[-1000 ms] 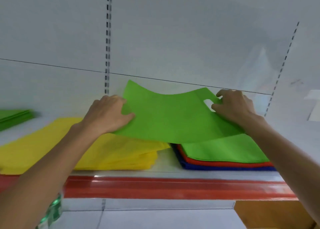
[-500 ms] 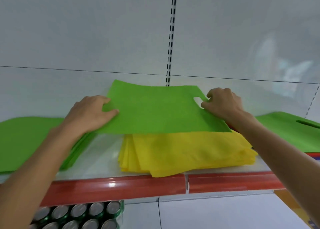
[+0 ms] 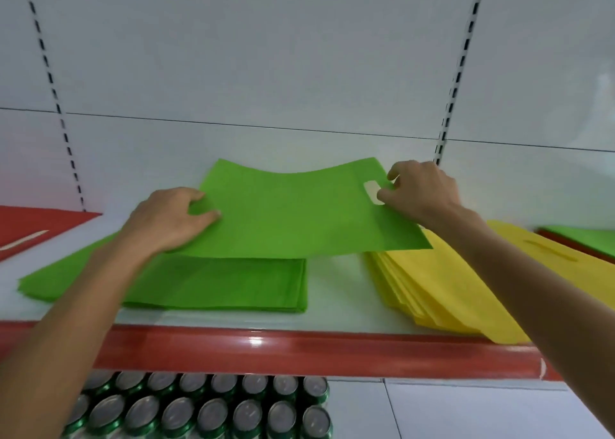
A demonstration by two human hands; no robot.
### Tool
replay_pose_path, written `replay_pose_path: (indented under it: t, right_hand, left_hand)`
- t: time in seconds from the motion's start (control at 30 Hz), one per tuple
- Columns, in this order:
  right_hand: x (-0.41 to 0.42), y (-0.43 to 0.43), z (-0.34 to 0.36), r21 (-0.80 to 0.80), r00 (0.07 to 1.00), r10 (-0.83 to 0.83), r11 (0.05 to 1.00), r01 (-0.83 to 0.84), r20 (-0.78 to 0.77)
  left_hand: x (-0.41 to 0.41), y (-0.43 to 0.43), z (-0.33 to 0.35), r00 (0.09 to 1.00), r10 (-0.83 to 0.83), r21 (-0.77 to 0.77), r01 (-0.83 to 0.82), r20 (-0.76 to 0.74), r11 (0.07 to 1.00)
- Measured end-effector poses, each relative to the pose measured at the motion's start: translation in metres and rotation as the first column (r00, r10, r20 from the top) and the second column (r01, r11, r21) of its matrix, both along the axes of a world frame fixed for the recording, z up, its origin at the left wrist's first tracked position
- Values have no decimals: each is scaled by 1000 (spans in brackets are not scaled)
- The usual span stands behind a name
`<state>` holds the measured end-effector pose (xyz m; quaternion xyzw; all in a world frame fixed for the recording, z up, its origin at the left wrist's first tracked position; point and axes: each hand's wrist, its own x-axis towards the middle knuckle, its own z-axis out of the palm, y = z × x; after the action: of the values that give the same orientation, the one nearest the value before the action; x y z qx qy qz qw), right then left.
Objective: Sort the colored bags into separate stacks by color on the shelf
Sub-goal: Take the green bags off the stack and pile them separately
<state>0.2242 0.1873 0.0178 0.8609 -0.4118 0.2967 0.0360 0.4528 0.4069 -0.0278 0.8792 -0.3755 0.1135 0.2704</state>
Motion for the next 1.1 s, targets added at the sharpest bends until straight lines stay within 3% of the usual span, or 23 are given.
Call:
replay_pose_path:
  t: [0.27,0.53,1.0,1.1]
  right_hand:
    - [74,73,-18,62,996,44,997,-39,-81]
    - [96,105,-56,186,988,-1,982,31,-156]
    - [101,116,-73,117,971,-21,992,51,-238]
    - [96,115,-69,122,987,42,992,-22,-157]
  left_hand:
    - [78,67,-3,999,-28,50,30,-45,998]
    - [114,92,-30,993,-67,216,87,-98,973]
    - [120,100,-39,989,-89,306,123,-121,944]
    - [116,101,-34,995,-73,314,91,-66,945]
